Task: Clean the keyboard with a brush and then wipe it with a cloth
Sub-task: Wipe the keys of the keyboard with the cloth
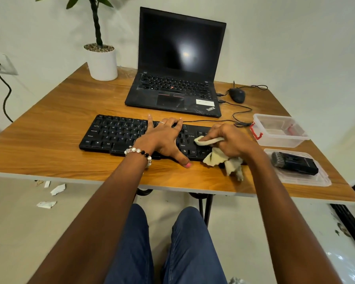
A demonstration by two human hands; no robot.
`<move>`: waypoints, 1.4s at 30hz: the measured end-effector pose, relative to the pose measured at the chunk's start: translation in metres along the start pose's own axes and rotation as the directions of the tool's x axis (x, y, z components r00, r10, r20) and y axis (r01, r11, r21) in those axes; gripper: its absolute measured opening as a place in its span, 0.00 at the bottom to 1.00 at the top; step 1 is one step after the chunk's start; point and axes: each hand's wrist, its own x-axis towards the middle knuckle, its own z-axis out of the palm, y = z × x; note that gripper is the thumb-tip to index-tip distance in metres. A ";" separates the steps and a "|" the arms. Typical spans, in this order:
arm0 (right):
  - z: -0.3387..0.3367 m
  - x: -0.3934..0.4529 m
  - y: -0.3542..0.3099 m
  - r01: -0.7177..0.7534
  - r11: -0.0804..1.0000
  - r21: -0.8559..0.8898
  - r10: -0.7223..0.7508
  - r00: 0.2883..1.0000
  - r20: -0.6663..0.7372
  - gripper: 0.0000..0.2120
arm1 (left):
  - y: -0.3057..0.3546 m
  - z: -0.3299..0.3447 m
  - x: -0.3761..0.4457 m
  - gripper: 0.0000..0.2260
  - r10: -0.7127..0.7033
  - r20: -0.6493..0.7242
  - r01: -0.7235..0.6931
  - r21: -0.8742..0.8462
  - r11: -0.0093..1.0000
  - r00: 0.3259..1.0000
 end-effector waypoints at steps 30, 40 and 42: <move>0.017 -0.012 -0.036 -0.156 0.968 -0.196 0.140 0.986 -0.091 0.18 | -0.001 0.003 0.002 0.65 -0.003 -0.023 0.004 0.013 1.000 1.000; 0.030 0.006 -0.036 -0.151 0.947 -0.284 0.101 0.978 -0.182 0.18 | 0.000 0.002 0.000 0.64 0.002 -0.027 -0.002 0.009 1.000 1.000; 0.027 -0.001 -0.031 -0.113 0.962 -0.248 0.085 0.989 -0.121 0.18 | 0.000 0.002 0.000 0.65 -0.004 -0.021 0.004 0.003 1.000 1.000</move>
